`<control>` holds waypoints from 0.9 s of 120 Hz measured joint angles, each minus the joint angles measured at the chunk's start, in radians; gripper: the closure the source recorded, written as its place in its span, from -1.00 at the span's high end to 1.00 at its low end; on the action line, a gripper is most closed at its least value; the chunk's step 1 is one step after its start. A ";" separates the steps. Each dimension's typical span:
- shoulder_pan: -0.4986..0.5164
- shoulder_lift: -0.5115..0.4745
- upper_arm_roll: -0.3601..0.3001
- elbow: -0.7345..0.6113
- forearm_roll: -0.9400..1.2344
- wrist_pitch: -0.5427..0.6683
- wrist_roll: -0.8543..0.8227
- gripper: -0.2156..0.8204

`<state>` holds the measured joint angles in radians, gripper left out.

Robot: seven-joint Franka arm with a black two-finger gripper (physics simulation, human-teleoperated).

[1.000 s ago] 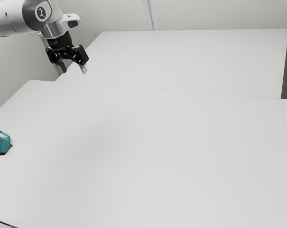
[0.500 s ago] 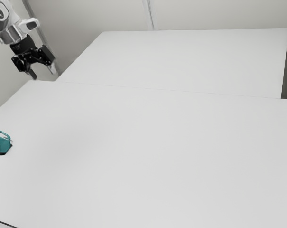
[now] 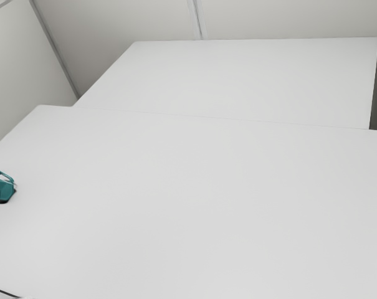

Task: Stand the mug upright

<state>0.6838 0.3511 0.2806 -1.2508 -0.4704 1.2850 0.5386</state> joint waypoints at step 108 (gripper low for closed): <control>0.499 0.628 -0.195 0.529 -0.174 -0.012 0.376 0.58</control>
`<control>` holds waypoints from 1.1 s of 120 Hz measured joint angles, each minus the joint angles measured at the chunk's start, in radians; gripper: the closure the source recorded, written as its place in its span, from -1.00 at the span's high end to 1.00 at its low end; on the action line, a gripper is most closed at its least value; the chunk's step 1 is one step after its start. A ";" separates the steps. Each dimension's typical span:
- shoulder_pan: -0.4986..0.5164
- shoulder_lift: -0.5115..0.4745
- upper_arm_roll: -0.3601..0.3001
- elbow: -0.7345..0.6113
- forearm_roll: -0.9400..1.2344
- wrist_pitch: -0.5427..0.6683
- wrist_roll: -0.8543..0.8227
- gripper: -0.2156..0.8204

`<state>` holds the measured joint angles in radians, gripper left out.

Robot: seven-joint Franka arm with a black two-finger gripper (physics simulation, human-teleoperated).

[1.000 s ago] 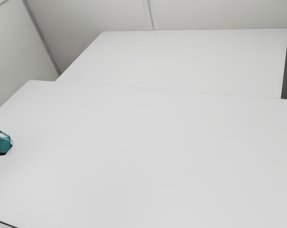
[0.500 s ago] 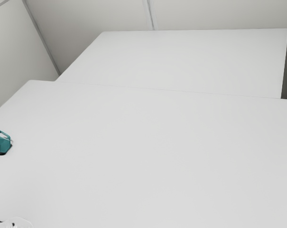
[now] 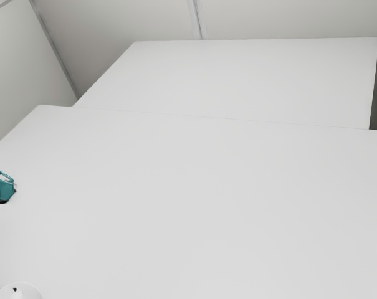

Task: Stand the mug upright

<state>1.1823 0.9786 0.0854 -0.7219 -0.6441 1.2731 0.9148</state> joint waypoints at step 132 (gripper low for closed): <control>-0.037 0.097 -0.063 -0.027 -0.088 0.090 0.094 0.48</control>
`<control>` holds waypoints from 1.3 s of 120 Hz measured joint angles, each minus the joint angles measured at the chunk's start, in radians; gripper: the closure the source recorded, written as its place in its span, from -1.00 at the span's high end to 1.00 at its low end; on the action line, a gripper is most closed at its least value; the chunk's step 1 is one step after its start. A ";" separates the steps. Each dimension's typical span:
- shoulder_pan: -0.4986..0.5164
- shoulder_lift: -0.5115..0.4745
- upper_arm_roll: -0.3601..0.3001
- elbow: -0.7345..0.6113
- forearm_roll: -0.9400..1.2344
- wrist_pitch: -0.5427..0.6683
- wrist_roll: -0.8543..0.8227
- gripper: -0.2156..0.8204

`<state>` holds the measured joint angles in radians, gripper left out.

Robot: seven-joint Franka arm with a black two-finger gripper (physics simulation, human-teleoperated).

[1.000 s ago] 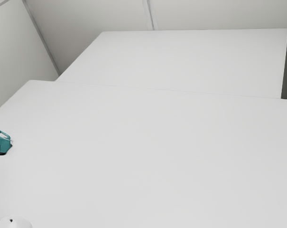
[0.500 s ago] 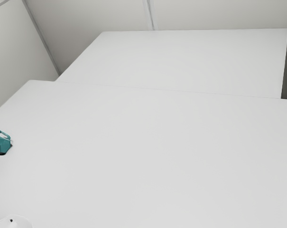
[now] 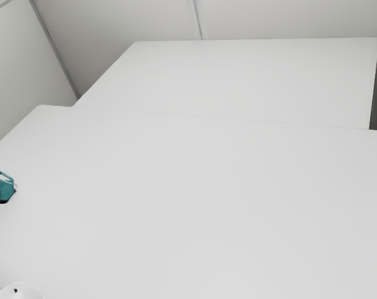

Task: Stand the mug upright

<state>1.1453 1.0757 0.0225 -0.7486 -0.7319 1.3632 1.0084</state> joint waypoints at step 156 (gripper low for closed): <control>-0.382 -0.693 -0.010 -0.607 0.326 -0.005 -0.069 -0.93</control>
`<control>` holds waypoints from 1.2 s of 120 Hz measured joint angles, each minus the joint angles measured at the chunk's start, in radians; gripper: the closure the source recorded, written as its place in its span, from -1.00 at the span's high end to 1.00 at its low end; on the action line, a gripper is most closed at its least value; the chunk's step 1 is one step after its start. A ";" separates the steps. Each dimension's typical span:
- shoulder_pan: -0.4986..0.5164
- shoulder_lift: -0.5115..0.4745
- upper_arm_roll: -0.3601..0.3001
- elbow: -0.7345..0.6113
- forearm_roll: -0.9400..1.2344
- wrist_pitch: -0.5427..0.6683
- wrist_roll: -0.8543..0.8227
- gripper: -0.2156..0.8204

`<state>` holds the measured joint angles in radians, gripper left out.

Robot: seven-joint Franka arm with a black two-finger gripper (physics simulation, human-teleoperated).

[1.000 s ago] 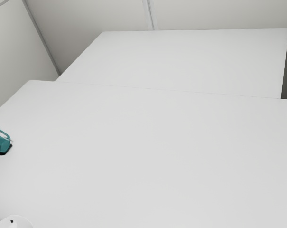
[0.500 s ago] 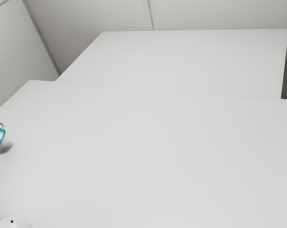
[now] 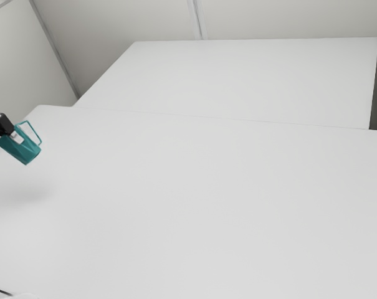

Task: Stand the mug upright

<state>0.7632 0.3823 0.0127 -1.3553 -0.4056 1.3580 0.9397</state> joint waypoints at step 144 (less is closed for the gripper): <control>-0.725 -0.404 0.028 -0.795 0.357 0.808 -0.629 -0.93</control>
<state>0.0383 -0.0215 0.0406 -2.1500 -0.0484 2.1662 0.3110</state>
